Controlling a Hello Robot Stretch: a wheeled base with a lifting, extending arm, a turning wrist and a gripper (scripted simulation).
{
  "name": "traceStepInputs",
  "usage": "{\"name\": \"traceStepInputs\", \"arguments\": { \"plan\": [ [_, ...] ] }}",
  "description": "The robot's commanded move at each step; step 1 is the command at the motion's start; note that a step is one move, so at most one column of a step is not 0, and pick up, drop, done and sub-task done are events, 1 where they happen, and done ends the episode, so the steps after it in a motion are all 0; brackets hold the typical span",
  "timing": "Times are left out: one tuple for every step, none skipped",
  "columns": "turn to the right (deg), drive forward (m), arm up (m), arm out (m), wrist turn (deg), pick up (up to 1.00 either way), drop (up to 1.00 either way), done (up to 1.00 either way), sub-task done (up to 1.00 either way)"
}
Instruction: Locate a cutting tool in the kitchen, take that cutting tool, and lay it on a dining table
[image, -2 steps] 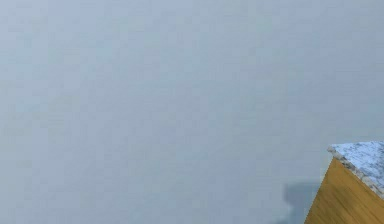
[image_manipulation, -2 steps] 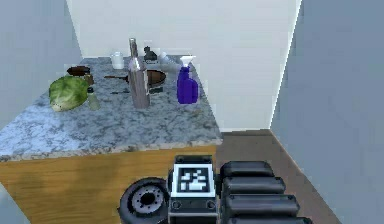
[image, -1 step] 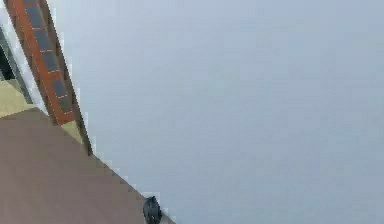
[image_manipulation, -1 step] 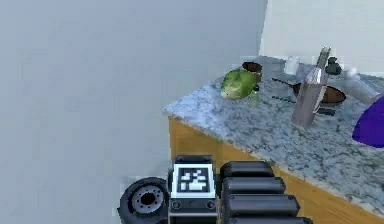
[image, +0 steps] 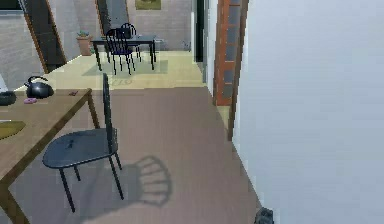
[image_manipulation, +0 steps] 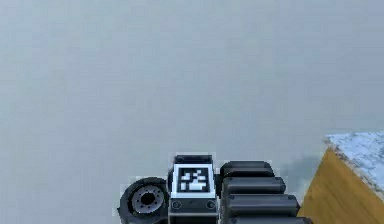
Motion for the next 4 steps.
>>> {"name": "traceStepInputs", "arguments": {
  "plan": [
    [-6.0, 0.00, 0.00, 0.00, 0.0, 0.00, 0.00, 0.00, 0.00],
    [0.0, 1.00, 0.00, 0.00, 0.0, 0.00, 0.00, 0.00, 0.00],
    [-3.0, 0.00, 0.00, 0.00, 0.0, 0.00, 0.00, 0.00, 0.00],
    [0.0, 0.60, 0.00, 0.00, 0.0, 0.00, 0.00, 0.00, 0.00]
  ]
}}
